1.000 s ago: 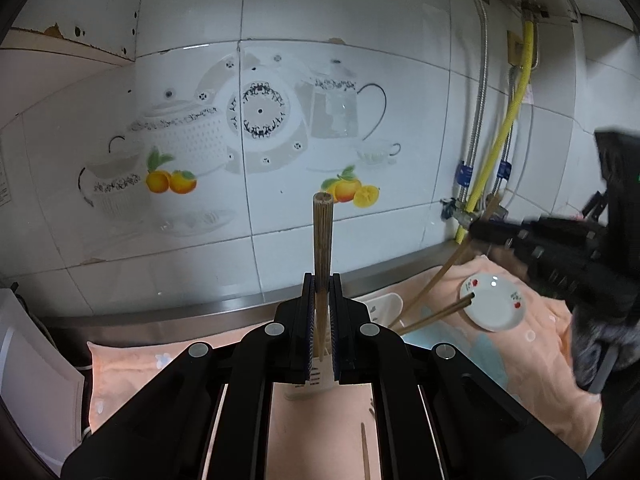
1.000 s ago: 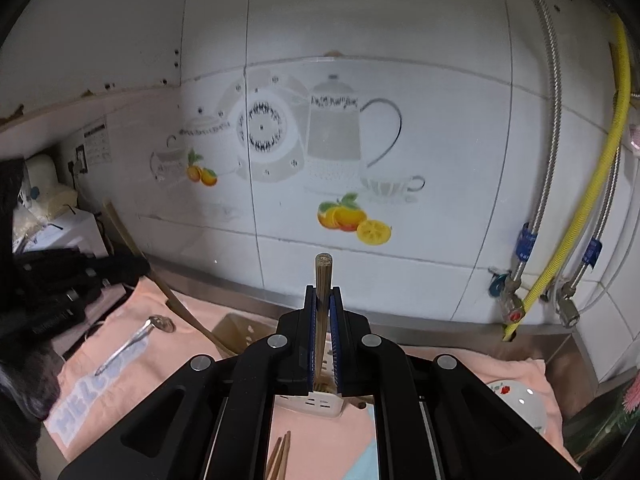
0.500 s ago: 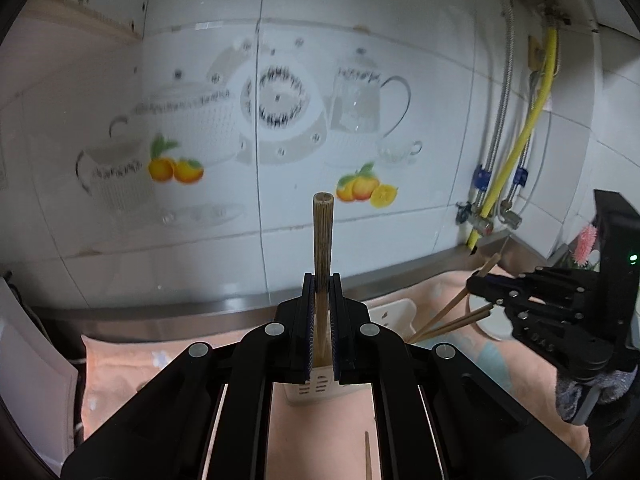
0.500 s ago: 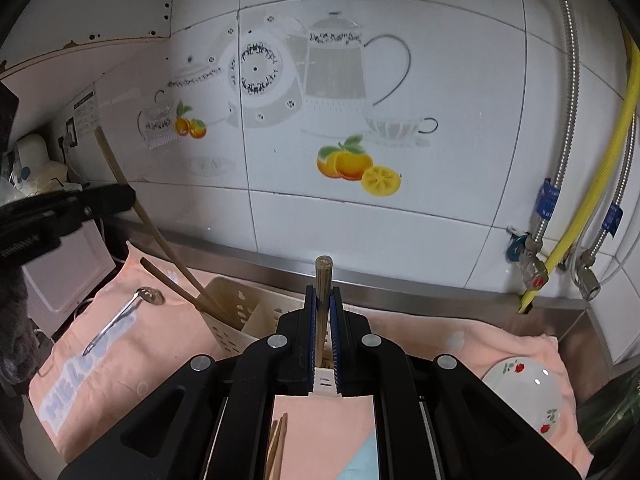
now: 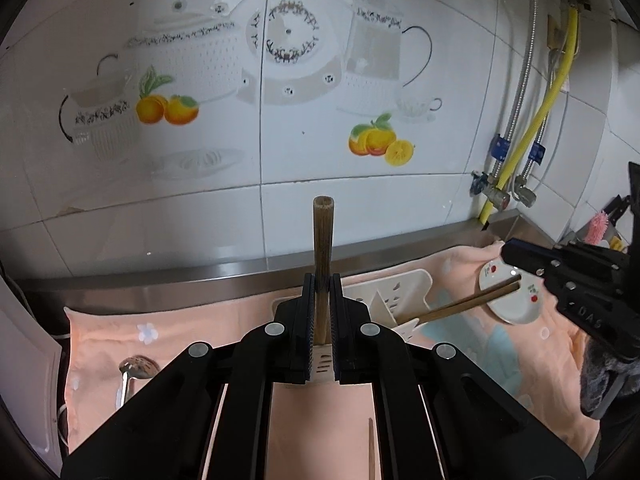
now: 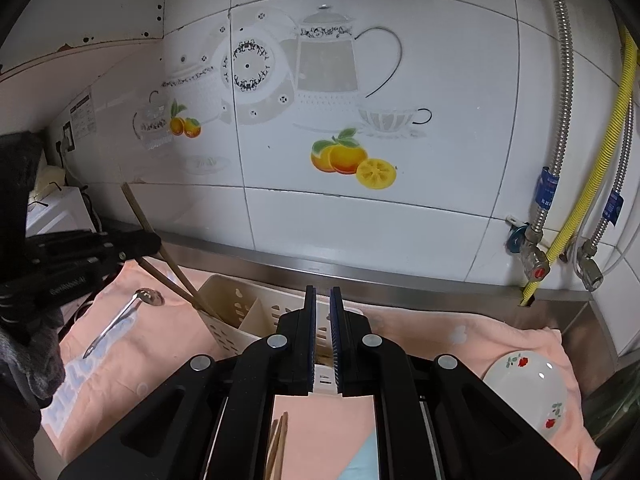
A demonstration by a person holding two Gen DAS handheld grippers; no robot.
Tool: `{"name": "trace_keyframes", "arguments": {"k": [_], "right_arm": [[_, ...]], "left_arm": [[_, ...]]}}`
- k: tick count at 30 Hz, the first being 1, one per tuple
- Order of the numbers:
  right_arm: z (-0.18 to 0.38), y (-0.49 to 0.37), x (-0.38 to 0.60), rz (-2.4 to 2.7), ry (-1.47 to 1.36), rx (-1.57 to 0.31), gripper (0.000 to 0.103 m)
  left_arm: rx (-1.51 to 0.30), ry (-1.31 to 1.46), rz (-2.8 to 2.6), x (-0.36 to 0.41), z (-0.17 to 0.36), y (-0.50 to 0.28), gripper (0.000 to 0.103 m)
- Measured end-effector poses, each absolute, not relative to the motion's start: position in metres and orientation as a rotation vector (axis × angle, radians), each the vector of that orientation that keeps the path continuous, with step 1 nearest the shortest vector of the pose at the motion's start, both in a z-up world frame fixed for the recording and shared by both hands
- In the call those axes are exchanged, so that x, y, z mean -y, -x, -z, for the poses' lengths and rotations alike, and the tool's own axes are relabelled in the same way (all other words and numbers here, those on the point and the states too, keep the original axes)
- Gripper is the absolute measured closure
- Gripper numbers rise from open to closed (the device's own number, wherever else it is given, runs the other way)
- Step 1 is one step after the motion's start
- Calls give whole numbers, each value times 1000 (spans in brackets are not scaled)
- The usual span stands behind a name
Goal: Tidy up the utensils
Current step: 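Open both tools to release the chopsticks into the holder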
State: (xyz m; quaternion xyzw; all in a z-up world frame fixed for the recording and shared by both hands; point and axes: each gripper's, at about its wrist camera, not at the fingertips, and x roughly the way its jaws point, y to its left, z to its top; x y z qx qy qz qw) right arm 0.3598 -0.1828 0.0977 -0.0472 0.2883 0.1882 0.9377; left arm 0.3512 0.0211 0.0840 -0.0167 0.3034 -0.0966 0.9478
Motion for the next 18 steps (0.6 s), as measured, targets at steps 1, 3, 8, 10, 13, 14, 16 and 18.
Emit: {"name": "trace_keyframes", "arguments": {"k": [1,3,8,10,13,14,16,18], "right_arm": [[-99,-359,184,-383,94,-584,93],[-102,-356,185,-384,89,-575,90],[-109,-342,191,-378,85,-541,82],[-112,-334,194,-378,85,-526,76],[-115,-321,200,-380,75,-507,71],[-116,-314,203,-380,73,-498,70],[-115,-300,207,-385,70,-487,62],[-112,-287,209,-391,71,-481,62]], "left_arm": [[-619,35,203,-21,-83,-351,97],[-619,32,199,-21,-82,-351,96],[-618,37,198,-23,-83,-350,96],[-612,40,201,-24,-85,-347,94],[-595,41,196,-25,-90,-336,85],[-589,40,196,-26,-92,-331,79],[-573,34,190,-26,-95,-322,73],[-561,37,189,-27,-97,-309,68]]}}
